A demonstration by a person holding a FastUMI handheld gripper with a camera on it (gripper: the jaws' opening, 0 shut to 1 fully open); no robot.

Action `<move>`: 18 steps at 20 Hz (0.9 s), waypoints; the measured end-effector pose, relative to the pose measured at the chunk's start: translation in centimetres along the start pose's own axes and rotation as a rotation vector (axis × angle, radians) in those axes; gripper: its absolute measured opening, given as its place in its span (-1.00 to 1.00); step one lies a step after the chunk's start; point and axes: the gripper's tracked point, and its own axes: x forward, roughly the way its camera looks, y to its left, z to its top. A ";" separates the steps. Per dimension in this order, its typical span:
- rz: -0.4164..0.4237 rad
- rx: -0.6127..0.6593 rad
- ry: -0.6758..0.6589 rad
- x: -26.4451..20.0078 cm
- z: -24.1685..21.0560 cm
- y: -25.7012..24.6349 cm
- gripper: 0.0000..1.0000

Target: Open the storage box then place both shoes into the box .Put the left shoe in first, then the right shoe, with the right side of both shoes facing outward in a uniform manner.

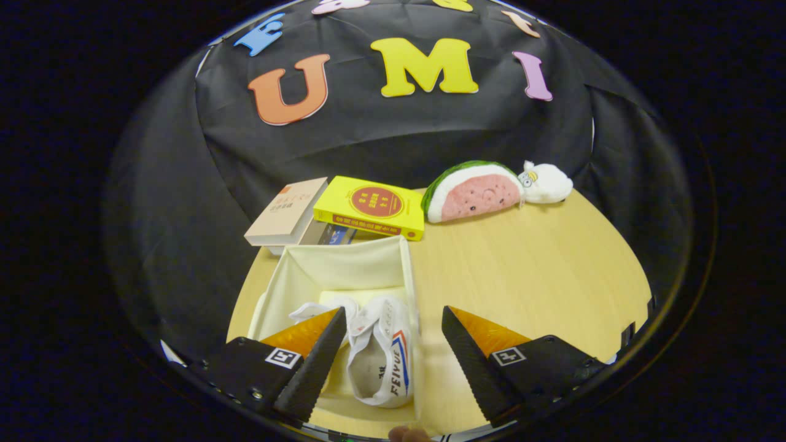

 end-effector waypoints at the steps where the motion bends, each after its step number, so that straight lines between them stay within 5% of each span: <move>1: 0.011 0.002 -0.025 -0.6 0.3 -0.3 0.93; 12: 0.119 -0.031 -0.428 -12.5 4.9 -5.4 0.93; 18: 0.012 -0.101 -0.691 -19.5 4.1 -11.8 0.92</move>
